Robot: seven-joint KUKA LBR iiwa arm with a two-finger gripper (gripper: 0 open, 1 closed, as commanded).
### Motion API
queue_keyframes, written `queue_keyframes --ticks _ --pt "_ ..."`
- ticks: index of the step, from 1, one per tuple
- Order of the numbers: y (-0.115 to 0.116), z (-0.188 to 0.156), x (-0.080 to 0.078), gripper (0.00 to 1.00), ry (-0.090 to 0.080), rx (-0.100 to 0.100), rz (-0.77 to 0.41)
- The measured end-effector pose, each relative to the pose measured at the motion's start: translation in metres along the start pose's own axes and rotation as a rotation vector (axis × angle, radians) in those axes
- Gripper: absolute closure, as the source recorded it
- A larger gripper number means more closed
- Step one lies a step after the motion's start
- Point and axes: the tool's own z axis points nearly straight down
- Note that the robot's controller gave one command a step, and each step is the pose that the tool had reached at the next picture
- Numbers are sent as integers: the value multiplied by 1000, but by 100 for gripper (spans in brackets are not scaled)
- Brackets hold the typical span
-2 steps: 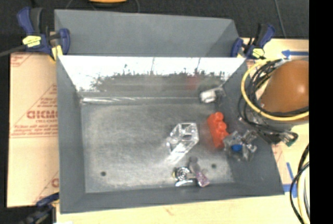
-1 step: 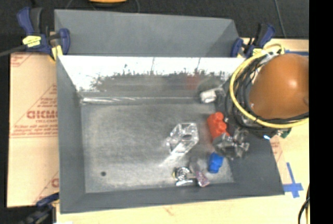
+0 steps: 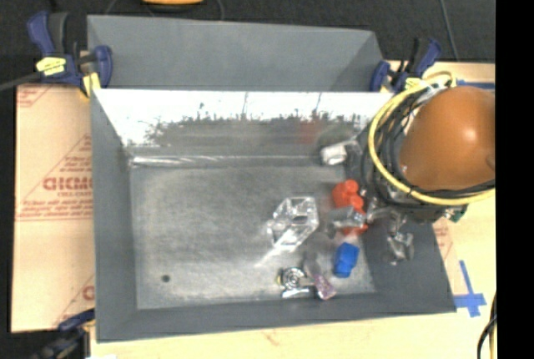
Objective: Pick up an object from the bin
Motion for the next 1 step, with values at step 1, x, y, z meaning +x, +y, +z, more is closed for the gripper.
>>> queue_keyframes --ticks 1 --pt "-34 89 0 0 5 -6 -250"
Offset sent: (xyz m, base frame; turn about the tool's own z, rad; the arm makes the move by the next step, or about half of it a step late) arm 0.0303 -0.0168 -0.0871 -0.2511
